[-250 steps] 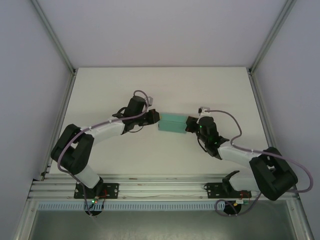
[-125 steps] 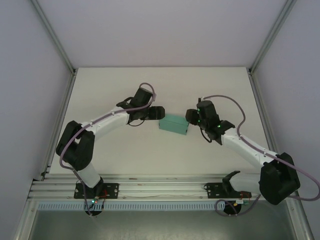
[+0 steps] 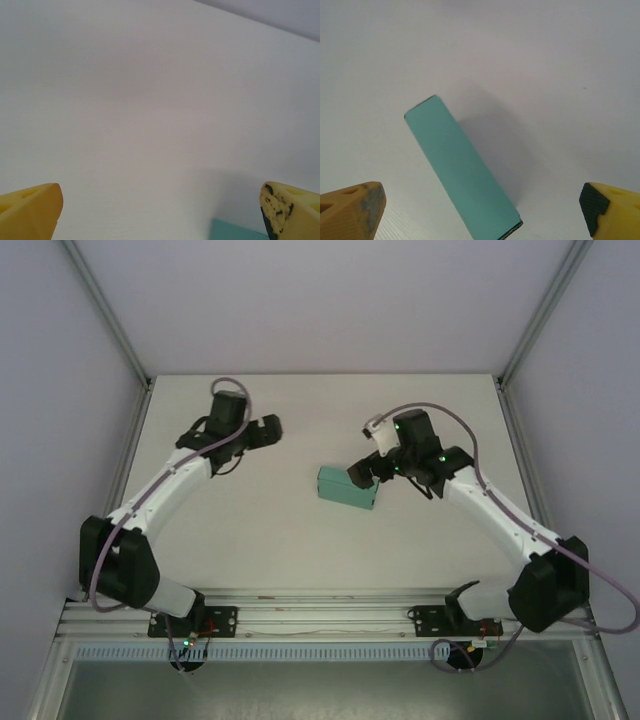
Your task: Assemble paper box
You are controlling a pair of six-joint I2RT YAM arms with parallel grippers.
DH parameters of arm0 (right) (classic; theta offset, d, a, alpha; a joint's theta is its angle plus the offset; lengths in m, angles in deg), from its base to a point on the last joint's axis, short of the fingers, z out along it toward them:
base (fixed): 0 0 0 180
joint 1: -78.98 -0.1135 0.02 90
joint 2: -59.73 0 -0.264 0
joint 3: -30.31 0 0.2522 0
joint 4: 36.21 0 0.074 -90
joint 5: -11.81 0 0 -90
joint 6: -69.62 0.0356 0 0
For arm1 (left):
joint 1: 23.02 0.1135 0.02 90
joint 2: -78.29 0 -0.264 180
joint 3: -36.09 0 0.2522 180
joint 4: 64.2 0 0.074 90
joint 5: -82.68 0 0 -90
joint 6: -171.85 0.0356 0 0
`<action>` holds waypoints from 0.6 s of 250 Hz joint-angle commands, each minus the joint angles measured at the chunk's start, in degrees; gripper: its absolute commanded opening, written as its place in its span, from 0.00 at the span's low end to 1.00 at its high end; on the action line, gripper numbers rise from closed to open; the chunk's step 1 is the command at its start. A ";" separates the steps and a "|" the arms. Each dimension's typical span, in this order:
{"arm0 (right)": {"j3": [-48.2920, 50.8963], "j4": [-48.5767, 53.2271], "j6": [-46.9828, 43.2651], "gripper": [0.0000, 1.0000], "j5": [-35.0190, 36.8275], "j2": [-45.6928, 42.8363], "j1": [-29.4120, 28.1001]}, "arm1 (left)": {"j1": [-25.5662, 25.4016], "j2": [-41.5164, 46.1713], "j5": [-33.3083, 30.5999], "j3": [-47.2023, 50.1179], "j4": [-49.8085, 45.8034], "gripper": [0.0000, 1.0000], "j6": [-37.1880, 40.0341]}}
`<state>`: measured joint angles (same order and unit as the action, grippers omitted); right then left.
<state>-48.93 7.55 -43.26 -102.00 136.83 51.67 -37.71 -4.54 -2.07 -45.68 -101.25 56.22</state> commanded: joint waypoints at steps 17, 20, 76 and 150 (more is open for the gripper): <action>-9.06 17.69 -22.73 1.00 -1.42 9.17 -2.49 | 4.58 5.21 -7.11 8.51 -2.51 1.00 -1.85; -9.62 18.11 -23.20 1.00 -0.89 9.93 -2.79 | 4.85 5.67 -7.04 9.22 -2.23 1.00 -2.00; -18.58 22.65 -27.66 0.99 8.22 23.50 -5.87 | 6.87 12.91 -9.09 18.07 -1.08 1.00 -3.19; -22.77 21.01 -29.78 0.72 10.26 31.60 -6.58 | 7.14 15.63 -10.51 20.45 -2.52 1.00 -3.18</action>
<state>-69.69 26.37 -68.98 -94.55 167.74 45.62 -31.11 9.65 -10.46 -26.56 -102.48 53.65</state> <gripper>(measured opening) 0.793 0.998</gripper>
